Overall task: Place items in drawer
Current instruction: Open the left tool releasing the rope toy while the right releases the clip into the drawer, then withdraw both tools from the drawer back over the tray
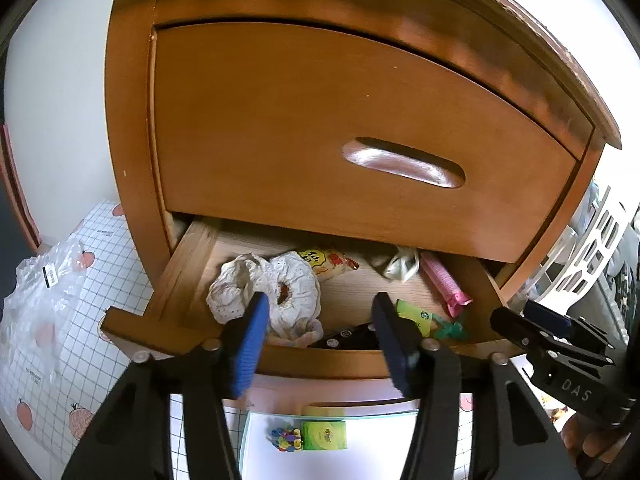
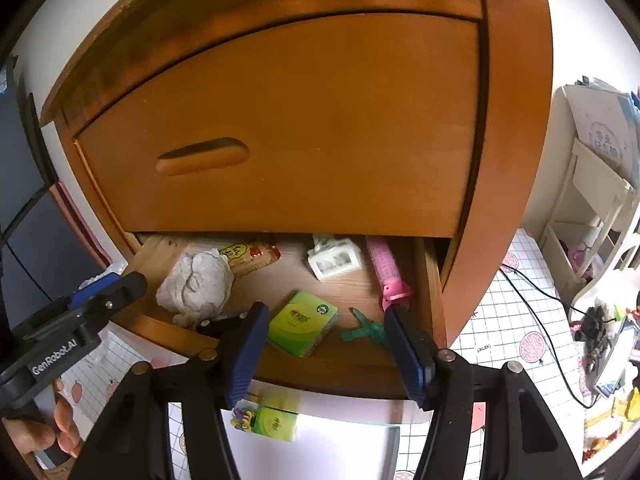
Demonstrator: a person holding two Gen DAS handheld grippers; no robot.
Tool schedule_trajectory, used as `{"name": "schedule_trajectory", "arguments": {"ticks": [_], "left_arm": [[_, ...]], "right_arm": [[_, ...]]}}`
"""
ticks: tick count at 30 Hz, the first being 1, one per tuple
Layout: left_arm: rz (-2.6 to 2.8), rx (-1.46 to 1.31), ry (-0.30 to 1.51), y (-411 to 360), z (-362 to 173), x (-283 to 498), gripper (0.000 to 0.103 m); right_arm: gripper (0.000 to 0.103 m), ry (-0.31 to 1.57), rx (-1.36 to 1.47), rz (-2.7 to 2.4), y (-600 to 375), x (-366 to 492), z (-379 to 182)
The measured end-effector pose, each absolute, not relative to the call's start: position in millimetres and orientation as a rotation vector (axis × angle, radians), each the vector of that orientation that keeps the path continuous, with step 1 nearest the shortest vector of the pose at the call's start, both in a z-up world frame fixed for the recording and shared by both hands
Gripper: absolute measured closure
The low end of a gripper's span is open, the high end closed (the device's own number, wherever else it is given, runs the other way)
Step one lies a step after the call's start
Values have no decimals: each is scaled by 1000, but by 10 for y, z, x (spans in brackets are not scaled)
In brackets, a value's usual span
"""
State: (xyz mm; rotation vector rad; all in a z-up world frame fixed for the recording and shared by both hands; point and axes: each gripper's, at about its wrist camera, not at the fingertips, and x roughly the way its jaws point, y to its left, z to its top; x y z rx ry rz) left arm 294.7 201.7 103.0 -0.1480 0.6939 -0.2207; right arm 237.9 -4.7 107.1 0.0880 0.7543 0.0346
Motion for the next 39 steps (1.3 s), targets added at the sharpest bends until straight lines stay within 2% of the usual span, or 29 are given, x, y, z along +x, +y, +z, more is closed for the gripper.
{"name": "schedule_trajectory", "arguments": {"ticks": [8, 14, 15, 17, 22, 25, 39], "left_arm": [[-194, -148, 695, 2048, 983, 2935, 29], [-178, -157, 683, 2083, 973, 2921, 20], [-174, -156, 683, 2086, 971, 2920, 17], [-174, -158, 677, 2092, 968, 2913, 12], [-164, -155, 659, 2101, 966, 2892, 11], [-141, -158, 633, 2125, 972, 2869, 0], [-136, -174, 606, 2173, 976, 2826, 0]], "right_arm": [[15, 751, 93, 29, -58, 2361, 1047], [11, 744, 92, 23, -79, 2340, 1034], [4, 745, 95, 22, -85, 2341, 1026], [0, 736, 97, 21, -93, 2329, 1022], [0, 731, 91, 25, -93, 2315, 1019], [0, 726, 94, 26, -96, 2302, 1021], [0, 717, 80, 22, -81, 2287, 1030]]}}
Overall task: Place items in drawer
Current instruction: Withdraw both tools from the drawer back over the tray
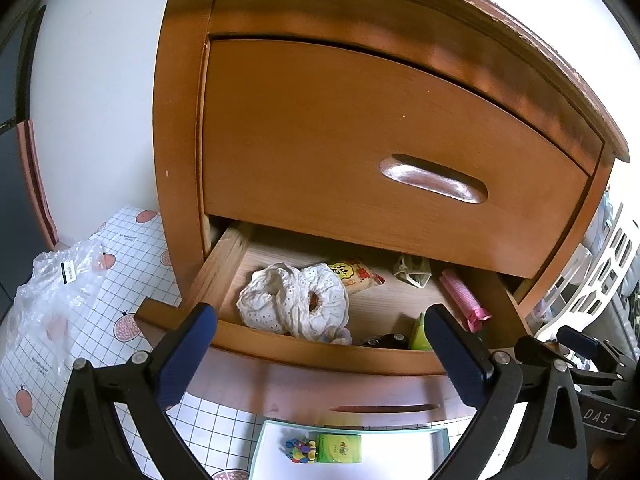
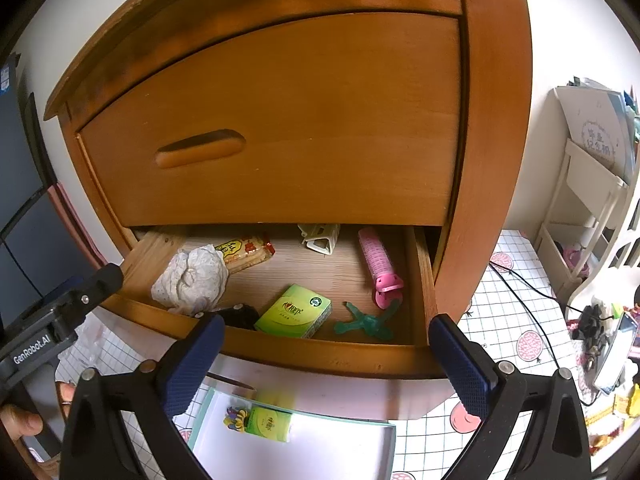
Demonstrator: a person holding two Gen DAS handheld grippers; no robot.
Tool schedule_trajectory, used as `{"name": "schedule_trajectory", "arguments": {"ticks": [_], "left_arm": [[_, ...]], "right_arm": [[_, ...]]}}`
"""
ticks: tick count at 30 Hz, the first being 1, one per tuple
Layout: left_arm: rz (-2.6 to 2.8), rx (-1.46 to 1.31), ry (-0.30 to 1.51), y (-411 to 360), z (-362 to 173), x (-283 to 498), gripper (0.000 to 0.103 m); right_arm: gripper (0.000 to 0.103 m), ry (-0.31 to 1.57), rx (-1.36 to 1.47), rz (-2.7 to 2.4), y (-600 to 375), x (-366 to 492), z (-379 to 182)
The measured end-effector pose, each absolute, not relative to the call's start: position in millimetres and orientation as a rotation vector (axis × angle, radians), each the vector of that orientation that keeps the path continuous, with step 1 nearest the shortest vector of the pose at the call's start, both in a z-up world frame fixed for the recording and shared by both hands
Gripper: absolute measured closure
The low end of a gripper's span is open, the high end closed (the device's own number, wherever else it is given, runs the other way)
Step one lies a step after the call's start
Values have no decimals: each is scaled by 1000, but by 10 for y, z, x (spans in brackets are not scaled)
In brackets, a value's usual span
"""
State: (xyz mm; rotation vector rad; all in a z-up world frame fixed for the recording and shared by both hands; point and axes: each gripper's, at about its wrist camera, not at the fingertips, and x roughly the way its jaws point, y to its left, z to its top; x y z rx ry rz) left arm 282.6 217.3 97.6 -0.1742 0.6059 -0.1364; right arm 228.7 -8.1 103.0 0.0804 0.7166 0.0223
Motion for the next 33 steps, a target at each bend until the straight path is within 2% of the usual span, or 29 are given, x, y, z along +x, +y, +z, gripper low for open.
{"name": "schedule_trajectory", "arguments": {"ticks": [15, 21, 33], "left_arm": [[-169, -145, 522, 2124, 928, 2405, 0], [-187, -163, 557, 2157, 533, 2118, 0], [-183, -310, 808, 2266, -652, 1908, 0]], "right_arm": [[0, 623, 79, 65, -4, 1877, 998], [0, 694, 135, 110, 29, 1628, 503], [0, 880, 206, 101, -10, 1336, -622]]}}
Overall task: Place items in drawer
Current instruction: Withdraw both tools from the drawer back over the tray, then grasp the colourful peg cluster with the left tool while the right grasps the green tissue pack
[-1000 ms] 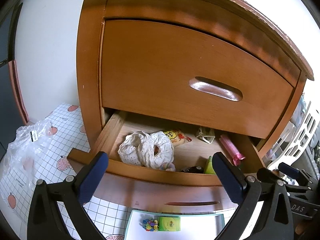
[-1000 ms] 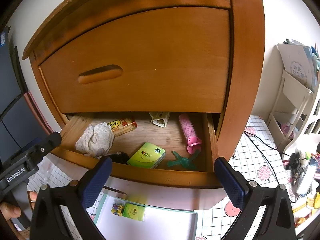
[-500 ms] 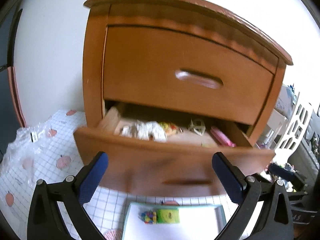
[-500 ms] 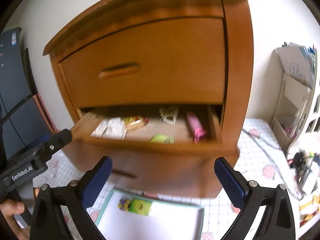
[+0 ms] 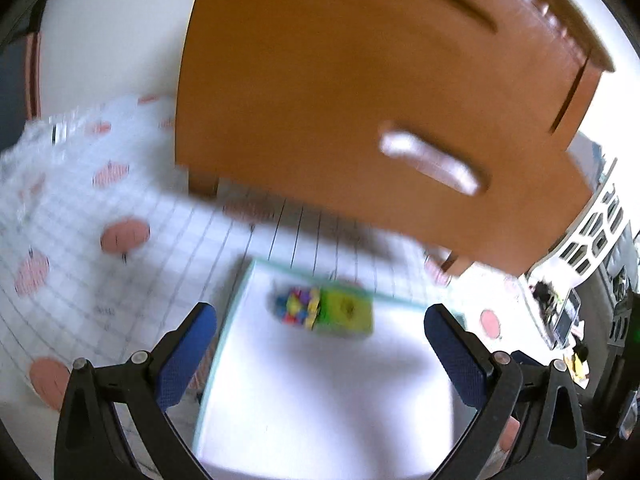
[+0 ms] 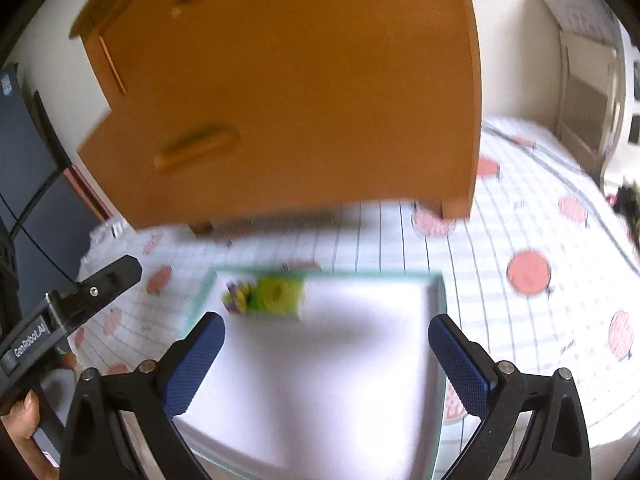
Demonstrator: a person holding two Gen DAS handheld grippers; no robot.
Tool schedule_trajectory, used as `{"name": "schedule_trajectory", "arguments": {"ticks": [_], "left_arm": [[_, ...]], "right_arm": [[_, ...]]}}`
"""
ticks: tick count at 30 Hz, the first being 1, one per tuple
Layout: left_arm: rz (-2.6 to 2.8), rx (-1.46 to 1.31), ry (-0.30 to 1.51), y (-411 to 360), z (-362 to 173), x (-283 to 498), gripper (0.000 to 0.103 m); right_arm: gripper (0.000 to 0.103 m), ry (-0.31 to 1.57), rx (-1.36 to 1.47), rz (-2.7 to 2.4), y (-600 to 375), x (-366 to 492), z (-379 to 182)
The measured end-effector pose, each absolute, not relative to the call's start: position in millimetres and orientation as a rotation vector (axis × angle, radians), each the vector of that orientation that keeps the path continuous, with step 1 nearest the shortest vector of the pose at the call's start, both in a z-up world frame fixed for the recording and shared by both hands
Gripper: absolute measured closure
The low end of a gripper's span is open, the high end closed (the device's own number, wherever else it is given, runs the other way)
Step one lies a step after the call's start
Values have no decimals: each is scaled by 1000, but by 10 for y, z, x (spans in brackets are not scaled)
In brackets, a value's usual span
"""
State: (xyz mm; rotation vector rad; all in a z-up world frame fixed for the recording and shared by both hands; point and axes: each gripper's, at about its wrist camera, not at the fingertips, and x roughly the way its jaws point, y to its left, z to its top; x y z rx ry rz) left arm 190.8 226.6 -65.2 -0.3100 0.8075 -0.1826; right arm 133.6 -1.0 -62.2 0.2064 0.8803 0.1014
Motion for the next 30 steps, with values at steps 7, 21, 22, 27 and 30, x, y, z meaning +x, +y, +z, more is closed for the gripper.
{"name": "schedule_trajectory", "arguments": {"ticks": [7, 21, 22, 27, 30], "left_arm": [[-168, -305, 856, 2201, -904, 1907, 0], [-190, -243, 950, 2062, -1153, 1981, 0], [-185, -249, 948, 2073, -1155, 1982, 0], [-151, -251, 901, 2136, -1107, 1977, 0], [-143, -231, 872, 2137, -1076, 1961, 0]], "right_arm": [[0, 959, 177, 75, -9, 1320, -1021], [0, 1020, 174, 44, -26, 1290, -1349], [0, 1017, 178, 42, -34, 1294, -1347], [0, 968, 166, 26, -54, 1278, -1266], [0, 955, 162, 22, -67, 1287, -1249]]}}
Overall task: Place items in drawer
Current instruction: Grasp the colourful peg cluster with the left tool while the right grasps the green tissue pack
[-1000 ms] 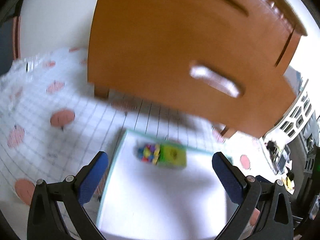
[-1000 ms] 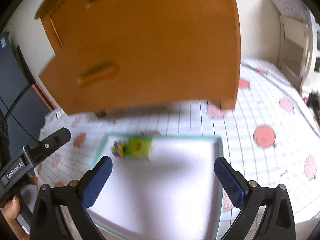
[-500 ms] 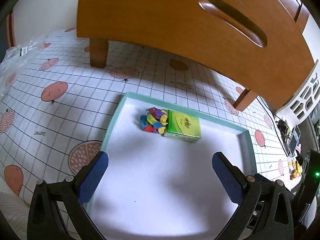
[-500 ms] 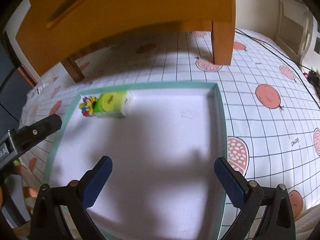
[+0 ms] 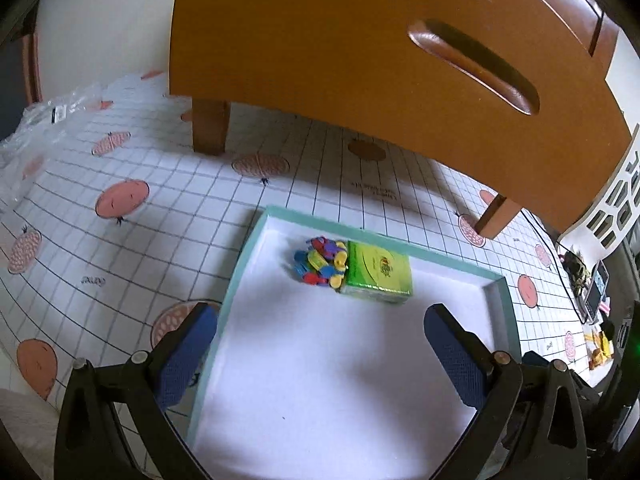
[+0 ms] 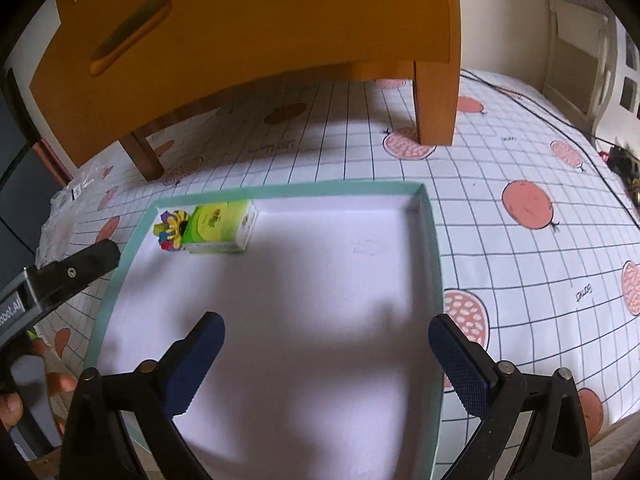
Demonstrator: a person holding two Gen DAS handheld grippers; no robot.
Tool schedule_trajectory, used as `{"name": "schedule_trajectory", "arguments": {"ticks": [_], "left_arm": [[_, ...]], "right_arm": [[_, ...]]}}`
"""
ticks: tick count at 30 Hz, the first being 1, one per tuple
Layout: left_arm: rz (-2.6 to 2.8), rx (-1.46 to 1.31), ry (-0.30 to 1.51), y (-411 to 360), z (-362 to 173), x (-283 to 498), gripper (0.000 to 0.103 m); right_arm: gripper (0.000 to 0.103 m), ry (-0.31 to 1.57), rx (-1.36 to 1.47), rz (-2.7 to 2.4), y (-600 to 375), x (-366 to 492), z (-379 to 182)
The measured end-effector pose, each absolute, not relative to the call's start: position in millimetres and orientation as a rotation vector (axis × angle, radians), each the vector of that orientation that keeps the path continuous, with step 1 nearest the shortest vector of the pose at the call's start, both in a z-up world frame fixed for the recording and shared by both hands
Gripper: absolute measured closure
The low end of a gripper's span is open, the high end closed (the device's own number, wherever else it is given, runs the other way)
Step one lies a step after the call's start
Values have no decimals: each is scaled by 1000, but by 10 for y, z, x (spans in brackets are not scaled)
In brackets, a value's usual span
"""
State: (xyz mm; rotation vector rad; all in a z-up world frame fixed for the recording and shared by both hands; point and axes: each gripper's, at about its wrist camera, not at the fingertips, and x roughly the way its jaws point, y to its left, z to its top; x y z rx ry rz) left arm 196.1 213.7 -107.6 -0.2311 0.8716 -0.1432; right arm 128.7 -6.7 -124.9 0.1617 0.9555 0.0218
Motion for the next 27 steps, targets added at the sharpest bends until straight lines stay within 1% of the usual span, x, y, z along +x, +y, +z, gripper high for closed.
{"name": "schedule_trajectory", "arguments": {"ticks": [10, 17, 27], "left_arm": [[-162, -169, 800, 2062, -1016, 1975, 0], [-137, -158, 878, 2059, -1119, 2147, 0], [-119, -120, 938, 2022, -1247, 2417, 0]], "right_arm": [[0, 957, 180, 14, -89, 1298, -1269], [0, 975, 188, 30, -41, 1351, -1293], [0, 993, 176, 54, 44, 1409, -1321]]}}
